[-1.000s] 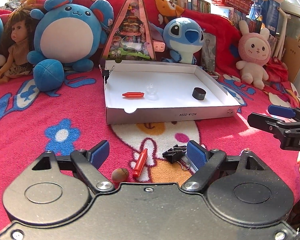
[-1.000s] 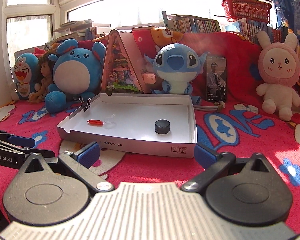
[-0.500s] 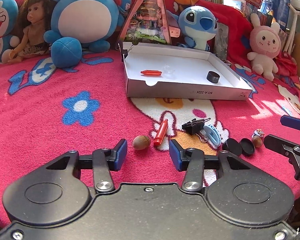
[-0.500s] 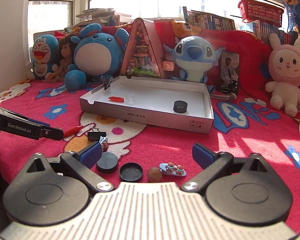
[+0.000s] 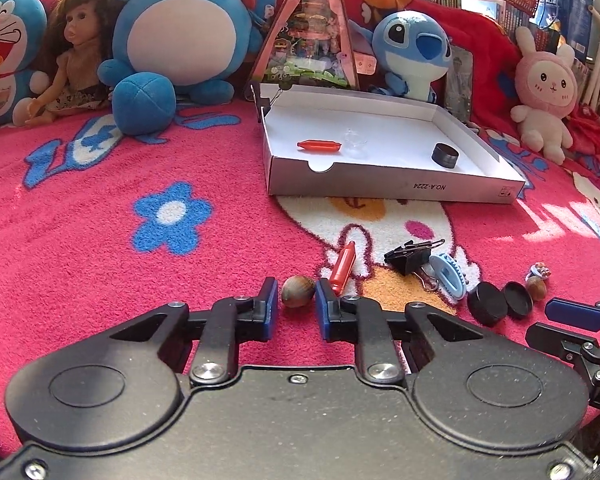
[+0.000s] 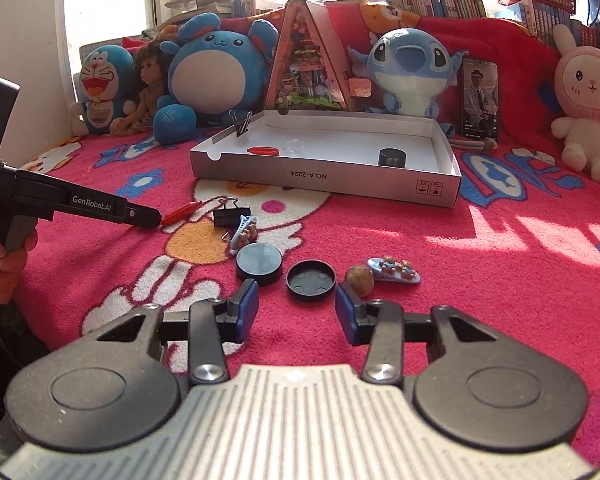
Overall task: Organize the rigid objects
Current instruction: 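Grasp the brown nut with the left tool while the right grasps the black lid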
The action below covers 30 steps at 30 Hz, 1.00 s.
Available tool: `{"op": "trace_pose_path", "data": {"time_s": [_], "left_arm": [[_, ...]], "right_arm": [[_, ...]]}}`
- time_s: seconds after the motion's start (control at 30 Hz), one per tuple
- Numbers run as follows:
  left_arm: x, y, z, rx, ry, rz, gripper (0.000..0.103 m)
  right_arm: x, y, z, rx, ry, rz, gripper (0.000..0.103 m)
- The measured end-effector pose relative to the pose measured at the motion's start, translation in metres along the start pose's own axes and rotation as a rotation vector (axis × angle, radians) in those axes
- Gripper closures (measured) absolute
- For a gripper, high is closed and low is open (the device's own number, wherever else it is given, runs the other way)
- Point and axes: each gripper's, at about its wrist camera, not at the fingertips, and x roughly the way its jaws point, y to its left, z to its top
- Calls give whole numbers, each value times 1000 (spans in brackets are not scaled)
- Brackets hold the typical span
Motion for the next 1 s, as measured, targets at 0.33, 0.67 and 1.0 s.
{"op": "trace_pose_path", "data": {"time_s": [0.33, 0.67, 1.0], "left_arm": [[-1, 8, -2, 24, -10, 39, 83], [-1, 5, -5, 22, -21, 58, 70], [1, 4, -4, 21, -24, 48, 86]], "right_arm": [[16, -4, 2, 28, 24, -37, 62], [21, -4, 5, 25, 16, -66, 60], [30, 1, 7, -19, 4, -110, 57]]}}
